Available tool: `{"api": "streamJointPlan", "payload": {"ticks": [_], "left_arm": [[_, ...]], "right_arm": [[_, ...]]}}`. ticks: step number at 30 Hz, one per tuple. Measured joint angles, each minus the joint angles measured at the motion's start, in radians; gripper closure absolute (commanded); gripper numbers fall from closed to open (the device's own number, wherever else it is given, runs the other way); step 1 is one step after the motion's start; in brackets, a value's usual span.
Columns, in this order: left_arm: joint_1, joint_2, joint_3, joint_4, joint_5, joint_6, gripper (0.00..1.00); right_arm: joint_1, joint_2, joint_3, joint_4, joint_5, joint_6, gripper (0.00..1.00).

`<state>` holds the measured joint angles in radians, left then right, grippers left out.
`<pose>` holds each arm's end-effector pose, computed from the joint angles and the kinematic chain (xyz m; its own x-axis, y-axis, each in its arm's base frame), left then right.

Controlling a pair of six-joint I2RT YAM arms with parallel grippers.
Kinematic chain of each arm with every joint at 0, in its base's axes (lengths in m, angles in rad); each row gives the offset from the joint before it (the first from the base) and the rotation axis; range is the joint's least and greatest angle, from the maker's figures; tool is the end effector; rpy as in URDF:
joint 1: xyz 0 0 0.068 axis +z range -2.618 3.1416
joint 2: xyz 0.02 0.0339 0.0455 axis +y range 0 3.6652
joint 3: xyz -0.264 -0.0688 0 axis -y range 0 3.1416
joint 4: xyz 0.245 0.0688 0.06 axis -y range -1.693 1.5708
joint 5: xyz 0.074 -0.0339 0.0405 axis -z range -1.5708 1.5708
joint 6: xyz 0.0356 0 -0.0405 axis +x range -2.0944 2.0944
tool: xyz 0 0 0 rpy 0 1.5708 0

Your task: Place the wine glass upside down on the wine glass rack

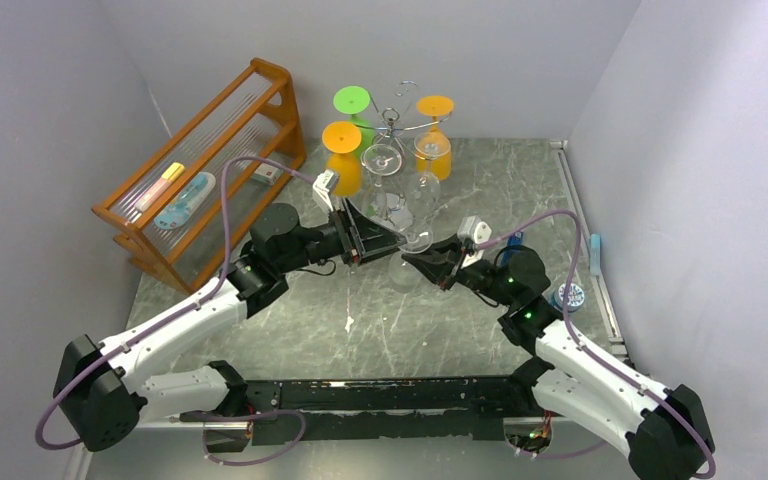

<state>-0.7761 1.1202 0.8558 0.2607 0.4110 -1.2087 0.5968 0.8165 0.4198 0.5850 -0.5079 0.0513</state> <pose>0.1783 -0.1950 0.3446 -0.8681 -0.3492 -0.3529 0.3260 0.1350 -0.9357 0.1488 0.1220 0.2862 0.1092 0.1284 -0.9857 -0.8930 0.4482 -0.0405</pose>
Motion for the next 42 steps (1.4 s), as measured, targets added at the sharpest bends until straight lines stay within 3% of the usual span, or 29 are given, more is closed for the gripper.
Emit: {"api": "streamJointPlan", "payload": {"ticks": [8, 13, 17, 21, 23, 36, 39, 42], "left_arm": [[0.033, 0.001, -0.072, 0.14, 0.067, -0.136, 0.68], [0.035, 0.007, -0.074, 0.158, 0.088, -0.156, 0.78], [0.035, 0.008, -0.074, 0.153, 0.092, -0.156, 0.77], [0.035, 0.008, -0.074, 0.145, 0.093, -0.146, 0.59], [0.035, 0.01, -0.073, 0.137, 0.093, -0.141, 0.57], [0.077, 0.022, -0.067, 0.085, 0.091, -0.143, 0.69], [0.084, 0.021, -0.067, 0.084, 0.09, -0.143, 0.75], [0.087, 0.021, -0.067, 0.077, 0.09, -0.142, 0.89]], "right_arm": [[0.0, 0.021, 0.005, -0.011, -0.031, -0.004, 1.0], [0.0, 0.032, 0.006, -0.007, -0.036, -0.004, 1.0], [0.0, 0.034, 0.007, 0.002, -0.038, -0.004, 1.0], [0.0, 0.036, 0.007, 0.0, -0.043, -0.004, 1.0], [0.0, 0.038, 0.007, -0.004, -0.047, -0.006, 1.0], [0.0, 0.067, 0.103, -0.165, -0.078, -0.128, 1.0], [0.0, 0.08, 0.128, -0.203, -0.091, -0.156, 1.0], [0.0, 0.082, 0.13, -0.218, -0.096, -0.172, 1.0]]}}
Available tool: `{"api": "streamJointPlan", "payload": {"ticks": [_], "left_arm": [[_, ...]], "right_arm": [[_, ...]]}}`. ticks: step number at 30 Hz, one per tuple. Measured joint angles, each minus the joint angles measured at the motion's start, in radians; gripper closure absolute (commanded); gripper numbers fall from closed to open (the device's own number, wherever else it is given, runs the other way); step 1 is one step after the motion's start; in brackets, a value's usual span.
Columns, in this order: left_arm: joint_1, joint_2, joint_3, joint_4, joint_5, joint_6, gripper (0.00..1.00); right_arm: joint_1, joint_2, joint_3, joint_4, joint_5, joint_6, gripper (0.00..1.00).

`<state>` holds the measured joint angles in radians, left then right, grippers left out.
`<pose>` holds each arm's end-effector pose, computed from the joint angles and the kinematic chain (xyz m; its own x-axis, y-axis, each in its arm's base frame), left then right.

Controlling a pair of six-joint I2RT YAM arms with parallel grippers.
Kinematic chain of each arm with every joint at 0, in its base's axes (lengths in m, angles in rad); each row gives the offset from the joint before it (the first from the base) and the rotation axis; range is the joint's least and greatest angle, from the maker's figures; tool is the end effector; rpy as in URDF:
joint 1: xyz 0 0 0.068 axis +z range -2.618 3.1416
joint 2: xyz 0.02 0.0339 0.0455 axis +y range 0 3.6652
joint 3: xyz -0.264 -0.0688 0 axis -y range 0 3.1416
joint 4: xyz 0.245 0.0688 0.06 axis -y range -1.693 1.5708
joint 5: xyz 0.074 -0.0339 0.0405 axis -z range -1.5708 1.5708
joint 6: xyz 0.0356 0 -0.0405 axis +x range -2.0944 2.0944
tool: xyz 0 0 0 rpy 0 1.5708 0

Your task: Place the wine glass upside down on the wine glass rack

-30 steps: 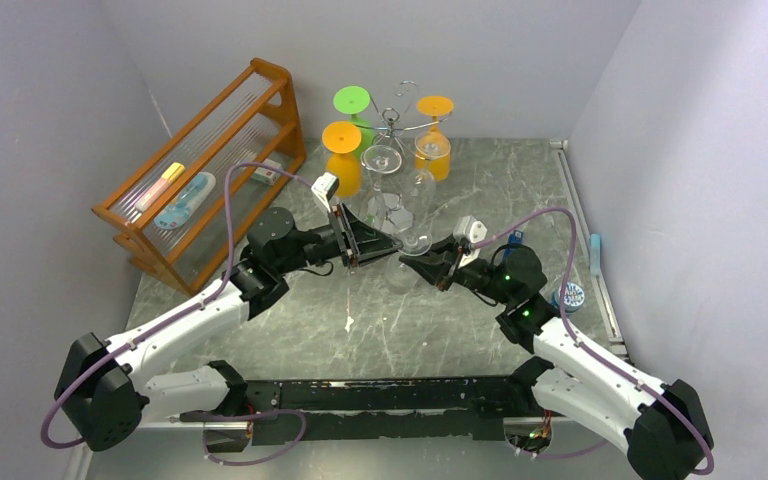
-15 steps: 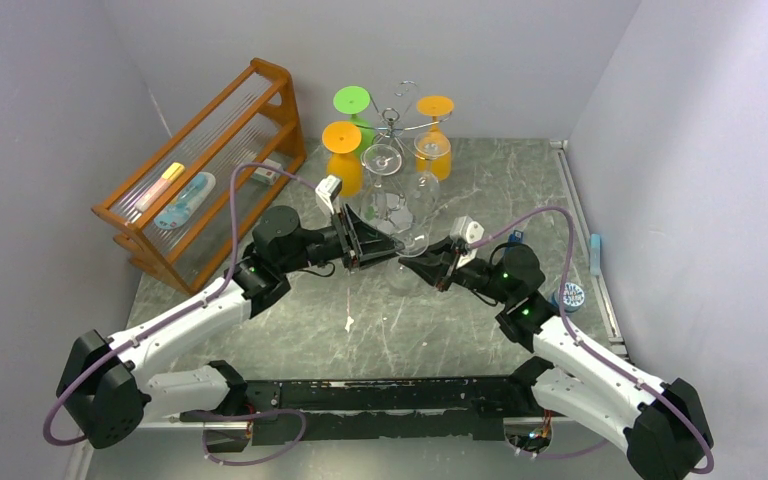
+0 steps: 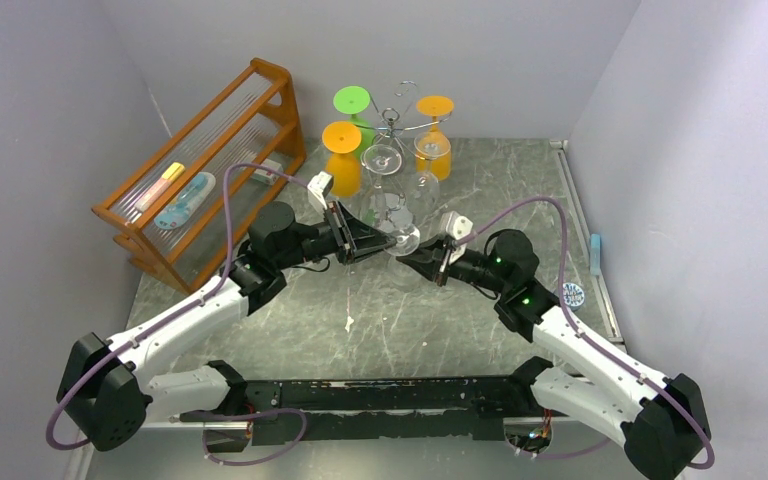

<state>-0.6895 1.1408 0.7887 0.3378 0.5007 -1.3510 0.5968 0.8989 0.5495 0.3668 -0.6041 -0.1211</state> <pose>0.1942 -0.1823 0.3238 -0.9085 -0.3606 -0.2113 0.1917 0.0899 -0.9773 0.1621 0.1346 0.2944 0.1269 -0.0340 -0.9913 -0.9237 0.3601 -0.1306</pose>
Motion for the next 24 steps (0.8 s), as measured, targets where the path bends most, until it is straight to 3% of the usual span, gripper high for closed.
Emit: {"api": "streamJointPlan", "payload": {"ticks": [1, 4, 7, 10, 14, 24], "left_arm": [[0.0, 0.0, 0.0, -0.001, 0.0, 0.0, 0.94], [0.0, -0.003, 0.0, -0.018, 0.003, -0.003, 0.95], [0.001, -0.005, 0.0, -0.026, 0.002, -0.004, 0.95], [0.001, -0.012, 0.0, -0.046, -0.008, 0.015, 0.95], [0.006, -0.034, -0.001, -0.087, -0.026, 0.047, 0.95], [0.006, -0.133, 0.018, -0.246, -0.13, 0.204, 0.95]], "right_arm": [[0.0, 0.0, 0.0, -0.007, -0.002, -0.005, 1.0], [0.0, 0.002, 0.0, -0.014, 0.003, -0.015, 0.96], [0.002, 0.004, 0.0, -0.016, 0.018, -0.003, 0.56], [0.004, 0.002, 0.001, -0.016, 0.051, 0.063, 0.27], [0.003, -0.014, 0.018, -0.054, 0.093, 0.14, 0.2], [0.003, -0.1, 0.14, -0.303, 0.06, 0.3, 0.19]]}}
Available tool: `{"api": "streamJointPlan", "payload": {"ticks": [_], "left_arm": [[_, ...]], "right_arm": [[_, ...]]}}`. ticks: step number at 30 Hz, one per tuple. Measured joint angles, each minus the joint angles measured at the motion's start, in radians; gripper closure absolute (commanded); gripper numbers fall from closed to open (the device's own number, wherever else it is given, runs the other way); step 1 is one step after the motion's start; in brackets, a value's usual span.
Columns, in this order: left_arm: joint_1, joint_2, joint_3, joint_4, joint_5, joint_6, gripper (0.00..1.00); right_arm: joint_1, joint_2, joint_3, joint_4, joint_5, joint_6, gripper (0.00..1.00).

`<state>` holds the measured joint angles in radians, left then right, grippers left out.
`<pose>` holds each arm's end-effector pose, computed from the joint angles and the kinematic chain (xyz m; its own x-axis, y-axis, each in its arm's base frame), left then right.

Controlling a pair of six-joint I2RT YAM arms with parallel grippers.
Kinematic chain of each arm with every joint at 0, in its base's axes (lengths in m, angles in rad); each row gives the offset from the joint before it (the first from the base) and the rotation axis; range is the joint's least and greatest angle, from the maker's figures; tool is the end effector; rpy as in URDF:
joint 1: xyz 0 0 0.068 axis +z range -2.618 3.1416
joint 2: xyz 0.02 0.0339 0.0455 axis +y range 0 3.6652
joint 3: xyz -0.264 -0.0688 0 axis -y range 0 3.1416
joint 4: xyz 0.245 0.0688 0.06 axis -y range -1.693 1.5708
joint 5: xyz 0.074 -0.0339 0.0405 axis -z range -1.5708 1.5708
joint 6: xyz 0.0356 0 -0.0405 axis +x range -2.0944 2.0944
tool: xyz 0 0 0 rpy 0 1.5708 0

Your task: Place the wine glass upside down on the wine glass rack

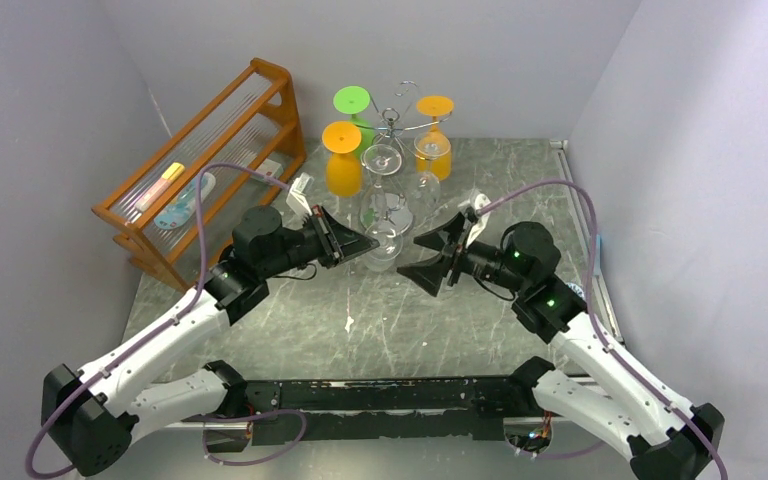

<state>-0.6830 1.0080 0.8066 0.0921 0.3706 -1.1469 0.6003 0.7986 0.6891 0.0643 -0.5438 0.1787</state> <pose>0.1763 -0.1600 0.3349 -0.8256 -0.4236 -0.3728 0.2797 0.2667 -0.9223 0.1466 0.1227 0.3308 -0.1984 0.0485 -0.9789 -0.8888 0.4121 0.2006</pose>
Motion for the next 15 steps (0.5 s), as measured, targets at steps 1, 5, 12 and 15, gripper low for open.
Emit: {"api": "streamJointPlan", "payload": {"ticks": [1, 5, 12, 15], "left_arm": [[0.0, -0.006, 0.003, -0.012, -0.007, 0.014, 0.95], [0.0, -0.024, 0.004, -0.036, -0.021, 0.063, 0.95], [0.0, -0.053, 0.004, -0.045, -0.03, 0.101, 0.95], [0.0, -0.06, 0.004, -0.045, -0.029, 0.105, 0.95]], "right_arm": [[0.0, -0.005, 0.017, -0.009, -0.003, 0.031, 0.21], [0.0, 0.007, 0.093, -0.018, 0.004, 0.199, 0.28], [0.0, 0.088, 0.182, -0.081, 0.113, 0.435, 0.3], [0.0, 0.119, 0.182, -0.092, 0.117, 0.497, 0.37]]}}
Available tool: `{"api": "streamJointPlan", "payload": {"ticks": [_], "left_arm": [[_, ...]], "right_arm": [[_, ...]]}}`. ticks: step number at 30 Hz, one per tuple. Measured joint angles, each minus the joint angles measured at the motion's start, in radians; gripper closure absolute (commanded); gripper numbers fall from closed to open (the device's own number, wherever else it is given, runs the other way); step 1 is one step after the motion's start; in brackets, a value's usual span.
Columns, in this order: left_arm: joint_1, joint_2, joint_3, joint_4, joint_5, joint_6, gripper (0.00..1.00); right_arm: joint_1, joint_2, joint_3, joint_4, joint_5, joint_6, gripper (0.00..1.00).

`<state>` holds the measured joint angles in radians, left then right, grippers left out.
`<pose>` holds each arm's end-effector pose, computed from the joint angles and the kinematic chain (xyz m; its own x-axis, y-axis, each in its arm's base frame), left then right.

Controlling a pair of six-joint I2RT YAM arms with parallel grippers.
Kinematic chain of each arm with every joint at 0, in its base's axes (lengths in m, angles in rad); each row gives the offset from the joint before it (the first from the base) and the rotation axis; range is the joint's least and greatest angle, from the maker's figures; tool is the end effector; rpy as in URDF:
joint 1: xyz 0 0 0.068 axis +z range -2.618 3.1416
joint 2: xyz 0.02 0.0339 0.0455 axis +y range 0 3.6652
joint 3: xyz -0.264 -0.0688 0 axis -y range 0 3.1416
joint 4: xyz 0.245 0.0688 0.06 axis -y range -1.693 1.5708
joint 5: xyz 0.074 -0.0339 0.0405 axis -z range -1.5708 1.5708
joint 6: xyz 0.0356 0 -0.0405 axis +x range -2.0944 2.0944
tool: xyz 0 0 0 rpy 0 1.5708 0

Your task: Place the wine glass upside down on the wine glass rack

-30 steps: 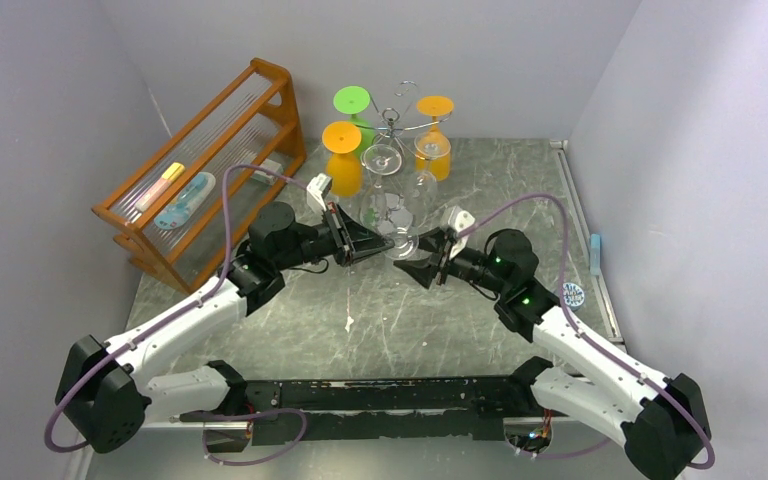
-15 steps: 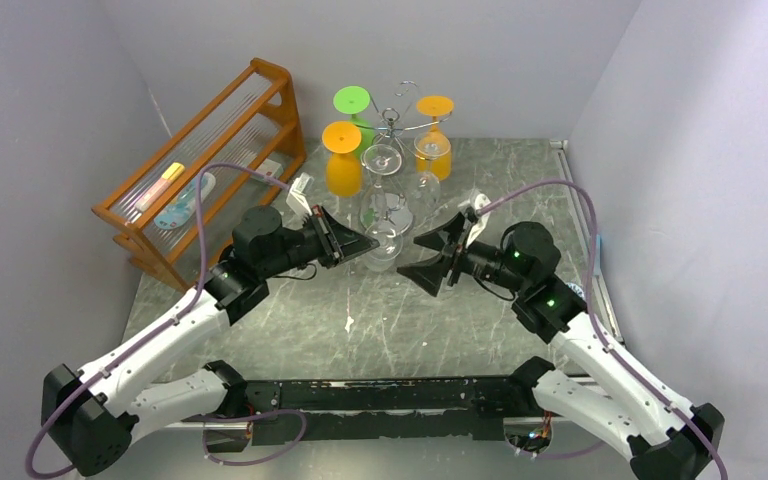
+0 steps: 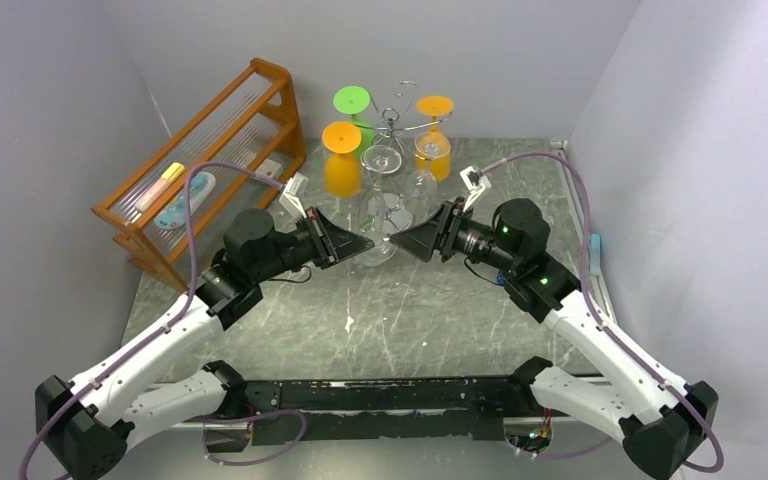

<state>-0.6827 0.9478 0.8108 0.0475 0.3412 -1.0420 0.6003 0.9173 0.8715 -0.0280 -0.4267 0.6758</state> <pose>0.1663 -0.1505 0.3443 -0.7716 -0.4213 -0.4767 0.3705 0.3115 -0.8750 0.1675 0.1325 0.3640 -0.5822 0.2915 -0.7590 -0.6289 0.4302 0.6476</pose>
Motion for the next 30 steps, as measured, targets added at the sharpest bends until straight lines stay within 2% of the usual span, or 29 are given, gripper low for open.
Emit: {"api": "streamJointPlan", "payload": {"ticks": [5, 14, 21, 23, 24, 25, 30], "left_arm": [[0.0, 0.0, 0.0, 0.001, 0.001, -0.001, 0.95], [0.0, 0.001, 0.0, 0.016, 0.019, -0.014, 0.95], [0.0, 0.012, 0.0, 0.057, 0.055, -0.039, 0.95], [0.0, 0.015, 0.0, 0.064, 0.06, -0.043, 0.95], [0.0, 0.016, 0.0, 0.066, 0.064, -0.045, 0.93], [0.0, 0.018, 0.0, 0.067, 0.066, -0.045, 0.88], [0.002, 0.021, 0.0, 0.068, 0.067, -0.037, 0.57]], "right_arm": [[0.0, 0.032, -0.01, 0.034, -0.042, 0.071, 0.52], [0.0, 0.033, -0.05, 0.127, -0.068, 0.15, 0.57], [0.0, 0.05, -0.058, 0.174, -0.095, 0.183, 0.75], [0.0, 0.055, -0.059, 0.178, -0.1, 0.188, 0.84], [0.0, 0.056, -0.059, 0.18, -0.101, 0.19, 0.9], [0.0, 0.058, -0.06, 0.182, -0.103, 0.195, 0.98], [0.0, 0.058, -0.064, 0.18, -0.098, 0.211, 1.0]]}}
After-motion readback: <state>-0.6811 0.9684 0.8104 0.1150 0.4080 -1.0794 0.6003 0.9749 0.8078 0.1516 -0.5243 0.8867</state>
